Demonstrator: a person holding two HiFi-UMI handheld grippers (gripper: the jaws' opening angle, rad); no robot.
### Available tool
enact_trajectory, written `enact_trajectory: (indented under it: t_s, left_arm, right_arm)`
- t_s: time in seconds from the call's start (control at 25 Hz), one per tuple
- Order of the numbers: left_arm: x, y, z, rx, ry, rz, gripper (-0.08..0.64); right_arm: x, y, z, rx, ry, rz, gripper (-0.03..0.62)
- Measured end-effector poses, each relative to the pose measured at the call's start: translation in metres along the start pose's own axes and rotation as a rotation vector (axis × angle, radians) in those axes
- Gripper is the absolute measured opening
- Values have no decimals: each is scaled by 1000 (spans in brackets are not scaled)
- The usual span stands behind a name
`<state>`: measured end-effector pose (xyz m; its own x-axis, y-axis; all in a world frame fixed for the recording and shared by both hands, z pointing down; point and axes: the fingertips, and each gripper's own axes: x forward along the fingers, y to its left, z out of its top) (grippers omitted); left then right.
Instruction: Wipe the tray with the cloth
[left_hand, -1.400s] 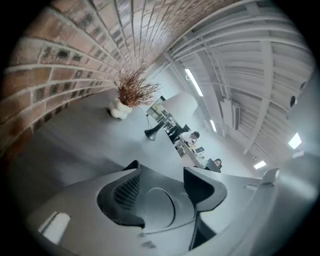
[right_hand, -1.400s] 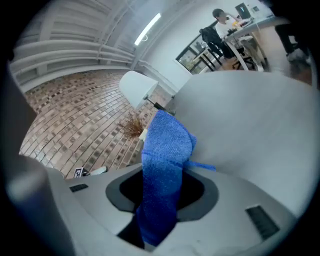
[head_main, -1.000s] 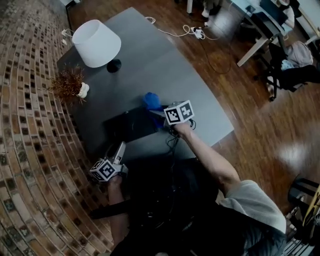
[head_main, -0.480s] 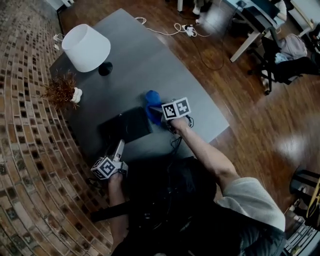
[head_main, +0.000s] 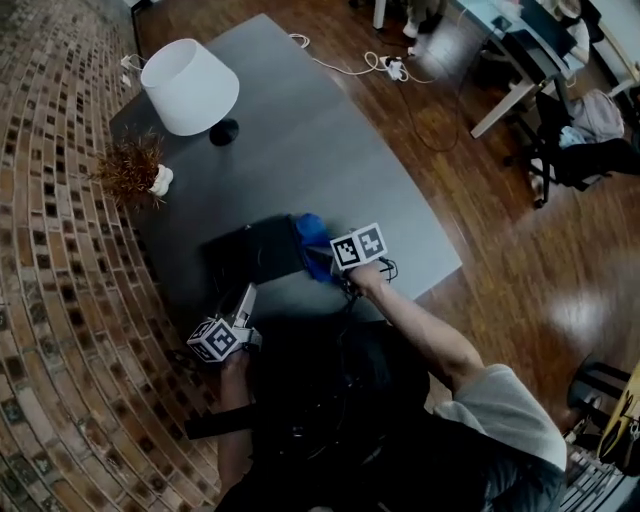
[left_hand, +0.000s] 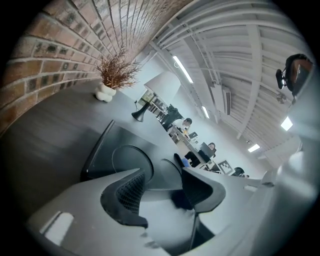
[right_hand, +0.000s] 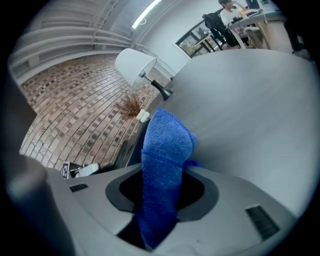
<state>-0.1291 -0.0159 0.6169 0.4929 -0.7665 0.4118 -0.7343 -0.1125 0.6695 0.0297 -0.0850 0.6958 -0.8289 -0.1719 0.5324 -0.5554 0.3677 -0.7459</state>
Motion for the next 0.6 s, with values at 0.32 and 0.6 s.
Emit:
enact_trajectory:
  t_s: [0.32,0.6]
  left_arm:
    - [-18,-5,-60,-156,72,-4,222]
    - [5,10,-35,-419,-99,-39,250]
  right_arm:
    - [-37,16,-27,-175,161,-10,148]
    - [43,39,143,-676,145,-124,149]
